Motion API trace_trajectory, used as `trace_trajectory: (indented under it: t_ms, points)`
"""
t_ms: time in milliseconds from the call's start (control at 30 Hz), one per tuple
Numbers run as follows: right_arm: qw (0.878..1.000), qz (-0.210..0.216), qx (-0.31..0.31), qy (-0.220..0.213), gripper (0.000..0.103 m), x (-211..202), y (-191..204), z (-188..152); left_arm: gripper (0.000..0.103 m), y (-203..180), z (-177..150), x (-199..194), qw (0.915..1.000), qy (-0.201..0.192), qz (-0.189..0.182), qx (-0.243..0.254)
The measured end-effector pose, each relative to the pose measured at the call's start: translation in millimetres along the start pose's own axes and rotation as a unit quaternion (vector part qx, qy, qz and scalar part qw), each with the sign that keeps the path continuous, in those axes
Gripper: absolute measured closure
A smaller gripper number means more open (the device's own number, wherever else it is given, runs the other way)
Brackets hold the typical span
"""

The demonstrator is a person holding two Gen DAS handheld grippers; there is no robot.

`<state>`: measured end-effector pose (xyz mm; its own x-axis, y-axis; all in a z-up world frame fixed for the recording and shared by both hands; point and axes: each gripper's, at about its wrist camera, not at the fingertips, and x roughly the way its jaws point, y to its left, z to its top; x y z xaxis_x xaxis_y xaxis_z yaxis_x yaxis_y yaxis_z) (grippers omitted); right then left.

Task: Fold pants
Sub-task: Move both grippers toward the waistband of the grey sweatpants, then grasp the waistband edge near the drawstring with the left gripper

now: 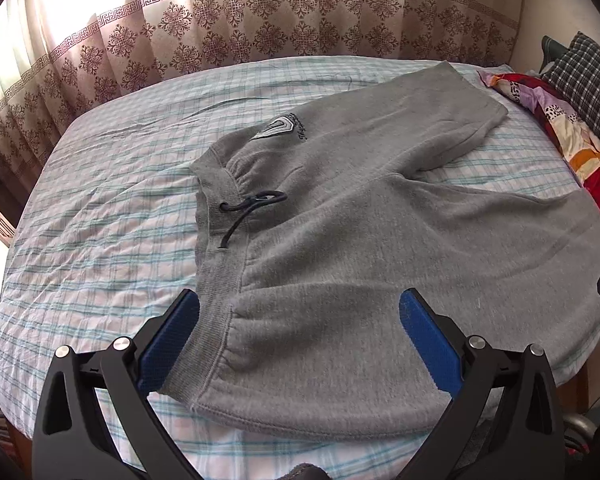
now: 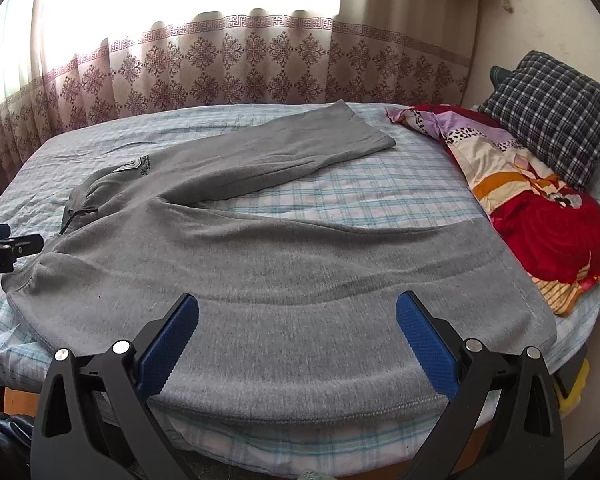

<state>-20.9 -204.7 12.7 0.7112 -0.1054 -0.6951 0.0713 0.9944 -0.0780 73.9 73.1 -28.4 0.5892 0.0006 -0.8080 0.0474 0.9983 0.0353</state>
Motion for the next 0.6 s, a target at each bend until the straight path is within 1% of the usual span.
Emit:
trace_trajectory:
  t_ms: [100, 267, 367, 467, 600]
  points:
    - [1.000, 0.015, -0.004, 0.002, 0.005, 12.0, 10.5, 12.2, 0.002, 18.7, 9.3, 10.4, 0.9998, 0.003, 0.003, -0.020]
    - [0.999, 0.037, -0.017, 0.012, 0.005, 34.4, 36.9, 21.4, 0.002, 62.3, 21.3, 37.8, 0.9970, 0.016, -0.017, -0.074]
    - [0.998, 0.048, -0.026, 0.023, 0.005, 47.2, 52.1, 21.9, 0.002, 86.2, 27.0, 57.4, 0.9944, 0.030, -0.019, -0.099]
    - [0.997, 0.057, -0.030, 0.041, 0.005, 60.5, 64.3, 19.5, 0.002, 100.5, 34.0, 75.7, 0.9937, 0.037, -0.022, -0.103]
    - [0.996, 0.062, -0.023, 0.060, 0.005, 72.9, 70.2, 17.8, 0.002, 114.3, 44.3, 101.7, 0.9926, 0.046, -0.041, -0.104]
